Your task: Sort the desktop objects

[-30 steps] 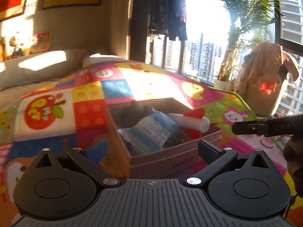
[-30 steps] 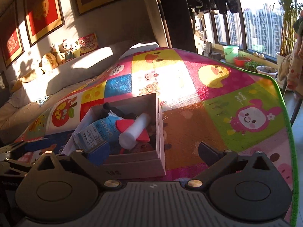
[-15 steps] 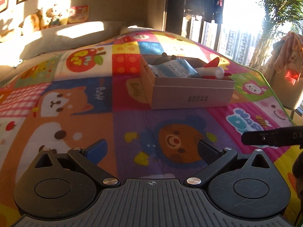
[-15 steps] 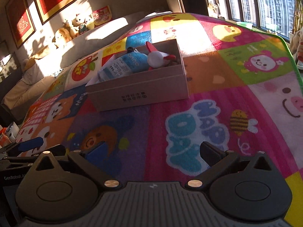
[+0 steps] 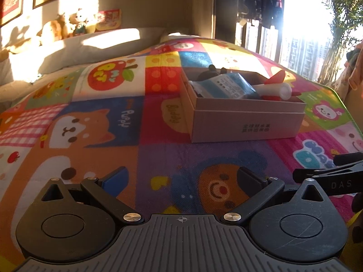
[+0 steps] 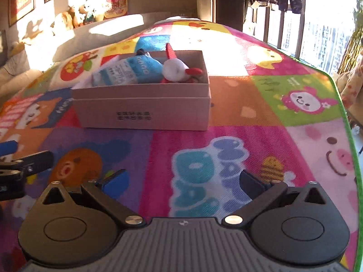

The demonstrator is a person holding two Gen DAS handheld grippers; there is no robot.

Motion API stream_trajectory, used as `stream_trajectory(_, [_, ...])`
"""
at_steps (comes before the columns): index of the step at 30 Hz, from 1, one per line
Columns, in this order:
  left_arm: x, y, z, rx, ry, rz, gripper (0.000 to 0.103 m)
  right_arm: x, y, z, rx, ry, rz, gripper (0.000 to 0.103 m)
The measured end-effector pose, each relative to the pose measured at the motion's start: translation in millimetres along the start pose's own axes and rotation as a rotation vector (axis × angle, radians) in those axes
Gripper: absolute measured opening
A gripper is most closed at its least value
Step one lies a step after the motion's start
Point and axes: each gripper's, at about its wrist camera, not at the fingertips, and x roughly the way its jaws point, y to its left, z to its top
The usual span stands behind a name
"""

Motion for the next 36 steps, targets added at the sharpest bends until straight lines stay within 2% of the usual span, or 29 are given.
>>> stream_trajectory(2, [7,-2,0,0.012,0.011,0.015,0.103,13,-6,4,0.008,0.061,0.013,0.103])
stream_trajectory(6, [31,-3,4,0.022,0.113,0.005,0.103,15,-4,3,0.0,0.047,0.002,0.103])
stream_trajectory(11, [38,-4,6,0.025,0.112,0.009,0.103,23,1,8,-0.014,0.025,-0.01,0.103])
stream_trajectory(14, [37,-5,6,0.029,0.113,0.012,0.103,29,-1,7,-0.019,-0.02,0.021,0.103])
stream_trajectory(36, [38,-5,7,0.025,0.113,0.01,0.103,30,0,7,-0.019,-0.02,0.021,0.103])
